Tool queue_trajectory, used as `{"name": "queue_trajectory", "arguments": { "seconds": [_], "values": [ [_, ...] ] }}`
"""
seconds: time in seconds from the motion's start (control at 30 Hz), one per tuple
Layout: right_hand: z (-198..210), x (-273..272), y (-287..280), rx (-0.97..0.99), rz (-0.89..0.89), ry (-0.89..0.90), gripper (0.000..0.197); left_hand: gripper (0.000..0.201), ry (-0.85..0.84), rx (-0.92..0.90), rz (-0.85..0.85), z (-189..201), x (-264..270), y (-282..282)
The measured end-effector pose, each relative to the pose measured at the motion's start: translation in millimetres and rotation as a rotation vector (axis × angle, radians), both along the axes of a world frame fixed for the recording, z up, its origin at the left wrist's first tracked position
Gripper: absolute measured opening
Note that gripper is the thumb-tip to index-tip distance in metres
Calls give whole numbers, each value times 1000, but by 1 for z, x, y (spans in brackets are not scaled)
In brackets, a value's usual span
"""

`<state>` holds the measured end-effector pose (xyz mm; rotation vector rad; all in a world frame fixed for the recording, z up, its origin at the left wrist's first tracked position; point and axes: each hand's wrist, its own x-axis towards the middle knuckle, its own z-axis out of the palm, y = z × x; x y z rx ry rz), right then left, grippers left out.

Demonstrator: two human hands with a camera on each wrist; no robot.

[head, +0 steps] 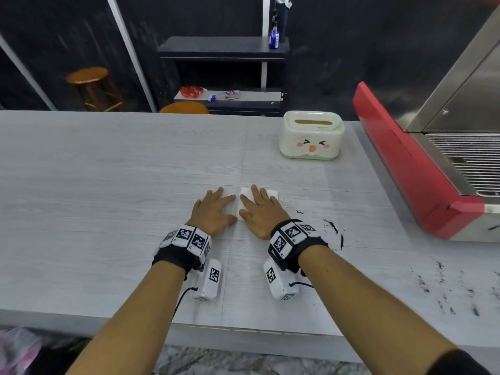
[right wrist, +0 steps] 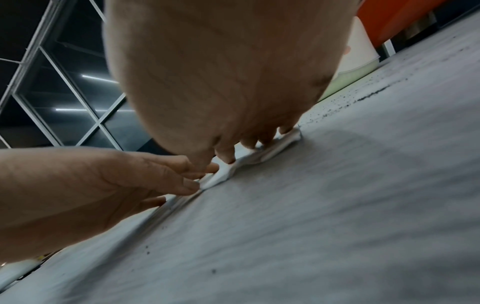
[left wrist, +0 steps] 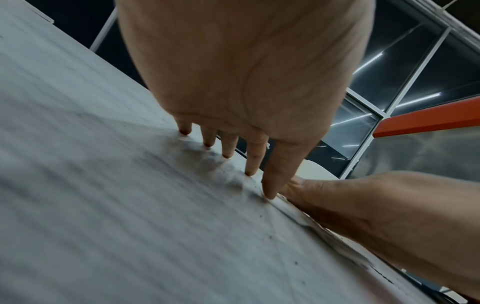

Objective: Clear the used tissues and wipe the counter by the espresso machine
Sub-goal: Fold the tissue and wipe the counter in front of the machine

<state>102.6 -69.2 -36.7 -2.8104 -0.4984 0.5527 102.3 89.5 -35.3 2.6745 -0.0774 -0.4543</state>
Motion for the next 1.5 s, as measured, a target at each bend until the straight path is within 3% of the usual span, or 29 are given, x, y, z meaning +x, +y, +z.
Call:
{"name": "queue_trajectory", "arguments": {
  "seconds": [0.37, 0.67, 0.9, 1.07, 1.33, 1.5],
  "values": [
    [-9, 3, -12, -71, -23, 14, 74, 66, 1, 11, -7, -2, -1, 1],
    [-9, -17, -73, -81, -146, 19, 77, 65, 13, -57, 12, 2, -1, -11],
    [-3, -50, -127, -70, -251, 12, 69, 65, 6, -67, -92, 5, -7, -45],
    [8, -53, -147, -50, -315, -94, 58, 66, 4, -81, -113, 9, -4, -62],
    [29, -10, -121, 162, -289, -279, 56, 65, -12, -88, -82, 14, 10, -74],
    [19, 22, -89, 144, -149, -90, 54, 65, 0, -55, -56, 7, 18, -74]
  ]
}}
